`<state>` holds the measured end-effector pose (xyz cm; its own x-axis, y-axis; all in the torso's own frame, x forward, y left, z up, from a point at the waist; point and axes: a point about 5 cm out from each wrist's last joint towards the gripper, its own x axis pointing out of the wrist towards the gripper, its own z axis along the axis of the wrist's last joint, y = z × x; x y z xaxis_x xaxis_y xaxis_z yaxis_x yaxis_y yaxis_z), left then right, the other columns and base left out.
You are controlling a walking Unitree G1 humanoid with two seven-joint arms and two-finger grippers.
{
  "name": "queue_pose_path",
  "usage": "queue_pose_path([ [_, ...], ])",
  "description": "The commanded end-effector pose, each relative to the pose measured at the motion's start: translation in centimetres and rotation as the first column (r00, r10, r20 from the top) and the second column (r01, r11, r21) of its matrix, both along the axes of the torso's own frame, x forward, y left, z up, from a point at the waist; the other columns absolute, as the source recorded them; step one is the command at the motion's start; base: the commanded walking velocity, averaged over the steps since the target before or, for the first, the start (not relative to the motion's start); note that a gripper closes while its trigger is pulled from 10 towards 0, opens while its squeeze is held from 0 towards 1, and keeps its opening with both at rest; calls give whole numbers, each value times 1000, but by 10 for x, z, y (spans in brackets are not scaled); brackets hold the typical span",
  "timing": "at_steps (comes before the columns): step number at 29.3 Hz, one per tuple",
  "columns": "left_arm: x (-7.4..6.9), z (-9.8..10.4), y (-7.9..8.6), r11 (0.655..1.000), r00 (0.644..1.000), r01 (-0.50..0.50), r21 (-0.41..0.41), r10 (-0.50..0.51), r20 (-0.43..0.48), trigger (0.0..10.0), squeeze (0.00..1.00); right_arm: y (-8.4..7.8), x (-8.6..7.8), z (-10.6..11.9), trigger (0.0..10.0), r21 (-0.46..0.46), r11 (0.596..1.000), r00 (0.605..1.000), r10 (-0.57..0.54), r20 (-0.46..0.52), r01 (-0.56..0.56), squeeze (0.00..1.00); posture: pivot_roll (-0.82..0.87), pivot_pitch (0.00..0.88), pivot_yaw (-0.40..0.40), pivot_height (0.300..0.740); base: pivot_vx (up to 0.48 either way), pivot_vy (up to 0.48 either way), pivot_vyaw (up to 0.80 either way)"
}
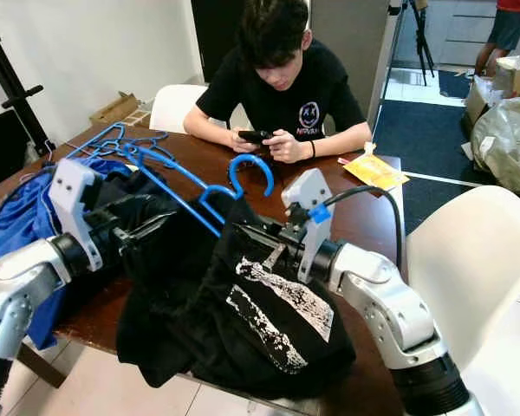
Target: Hang hanger
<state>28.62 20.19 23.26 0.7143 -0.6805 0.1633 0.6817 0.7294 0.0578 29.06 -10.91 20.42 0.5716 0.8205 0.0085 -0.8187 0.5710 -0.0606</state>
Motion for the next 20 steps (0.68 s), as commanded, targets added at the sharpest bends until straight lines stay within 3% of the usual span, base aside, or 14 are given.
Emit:
queue_pose_path([
  [1, -16, 23, 4, 994, 993, 104, -18, -103, 54, 10000, 1000, 0, 0, -5, 0, -26, 1000, 1000, 0, 24, 1, 0, 110, 0, 35, 740, 0, 0, 0],
  [2, -16, 23, 4, 994, 993, 104, -18, -103, 54, 10000, 1000, 0, 0, -5, 0, -26, 1000, 1000, 0, 24, 1, 0, 110, 0, 35, 740, 0, 0, 0],
  [3, -22, 41, 7, 990, 986, 131, -58, -124, 116, 10000, 937, -2, -4, -4, 0, -15, 999, 998, 41, 43, -40, 0, 119, 0, 33, 740, 0, 0, 0],
  [6, -25, 51, 10, 988, 981, 131, -86, -117, 157, 10000, 937, -2, -6, -3, 0, -7, 998, 996, 68, 59, -67, 0, 119, 0, 33, 740, 0, 0, 0],
  [7, -25, 58, 14, 981, 978, 124, -151, -95, 186, 10000, 0, -5, -12, 2, 0, 30, 991, 990, 126, 67, -128, 0, 118, 0, 33, 740, 0, 0, 0],
  [9, -25, 58, 16, 973, 977, 122, -195, -84, 196, 10000, 0, -8, -18, 8, 0, 75, 982, 983, 168, 75, -173, 0, 114, 0, 32, 740, 0, 0, 0],
  [11, -31, 50, 16, 946, 972, 173, -275, -119, 201, 10000, 0, -18, -24, 26, 0, 208, 949, 971, 220, 92, -235, 0, 111, 0, 31, 740, 0, 0, 0],
  [12, -31, 50, 16, 946, 972, 173, -275, -119, 201, 10000, 0, -18, -24, 26, 0, 208, 949, 971, 220, 92, -235, 0, 111, 0, 31, 740, 0, 0, 0],
  [14, -36, 48, 18, 912, 964, 220, -347, -150, 218, 10000, 0, -28, -27, 38, 0, 305, 913, 962, 245, 117, -270, 0, 111, 0, 31, 740, 0, 0, 0],
  [16, -36, 48, 18, 912, 964, 220, -347, -150, 218, 10000, 0, -28, -27, 38, 0, 305, 913, 962, 245, 117, -270, 0, 111, 0, 31, 740, 0, 0, 0],
  [18, -41, 46, 22, 882, 956, 263, -390, -183, 230, 10000, 0, -35, -26, 46, 0, 375, 886, 961, 239, 140, -275, 0, 106, 0, 33, 740, 0, 0, 0],
  [20, -42, 44, 22, 881, 954, 274, -385, -198, 226, 10000, 0, -36, -25, 49, 0, 402, 873, 961, 232, 153, -275, 0, 106, 0, 32, 740, 0, 0, 0],
])
